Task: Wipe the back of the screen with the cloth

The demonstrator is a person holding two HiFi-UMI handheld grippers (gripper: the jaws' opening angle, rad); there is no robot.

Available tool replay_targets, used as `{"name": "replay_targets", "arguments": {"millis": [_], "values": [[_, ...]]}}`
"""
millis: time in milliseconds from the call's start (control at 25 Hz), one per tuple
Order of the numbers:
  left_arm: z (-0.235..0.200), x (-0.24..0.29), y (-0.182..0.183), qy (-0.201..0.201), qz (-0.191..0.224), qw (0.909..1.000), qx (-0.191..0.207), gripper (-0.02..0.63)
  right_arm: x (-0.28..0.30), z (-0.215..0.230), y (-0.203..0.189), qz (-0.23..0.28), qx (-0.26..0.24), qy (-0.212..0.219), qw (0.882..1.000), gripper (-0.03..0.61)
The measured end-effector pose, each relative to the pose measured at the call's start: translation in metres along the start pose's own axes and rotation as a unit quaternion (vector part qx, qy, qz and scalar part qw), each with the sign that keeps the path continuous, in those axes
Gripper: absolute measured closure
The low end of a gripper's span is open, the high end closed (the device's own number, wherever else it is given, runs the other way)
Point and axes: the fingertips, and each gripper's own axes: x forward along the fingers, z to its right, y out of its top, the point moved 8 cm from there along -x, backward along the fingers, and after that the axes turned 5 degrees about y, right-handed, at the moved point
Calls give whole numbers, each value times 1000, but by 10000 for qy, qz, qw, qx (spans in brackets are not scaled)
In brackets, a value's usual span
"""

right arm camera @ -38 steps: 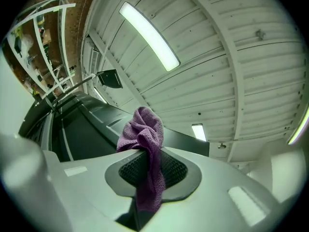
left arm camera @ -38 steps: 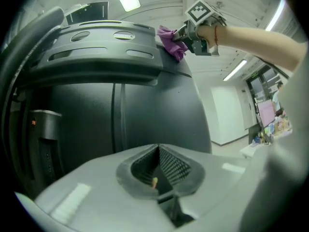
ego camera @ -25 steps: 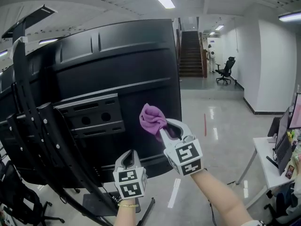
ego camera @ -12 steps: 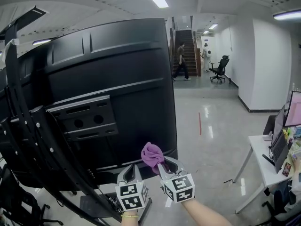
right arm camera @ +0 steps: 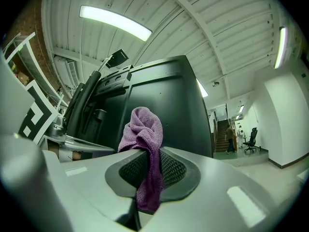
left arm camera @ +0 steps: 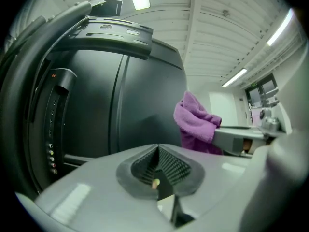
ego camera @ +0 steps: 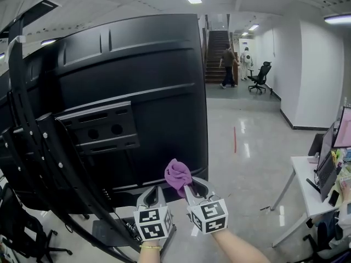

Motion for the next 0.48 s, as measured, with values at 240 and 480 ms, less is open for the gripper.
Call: {"name": "replay_targets", "arguments": {"millis": [240,480], "values": [[1,-3,5,-38,36,10000,1,606,-3,-6,-1,-60,-45,33,10000,528],[0,-6,8,-47,41,10000,-9,606,-5,-14,0,-73,-93,67,9999,528]]}}
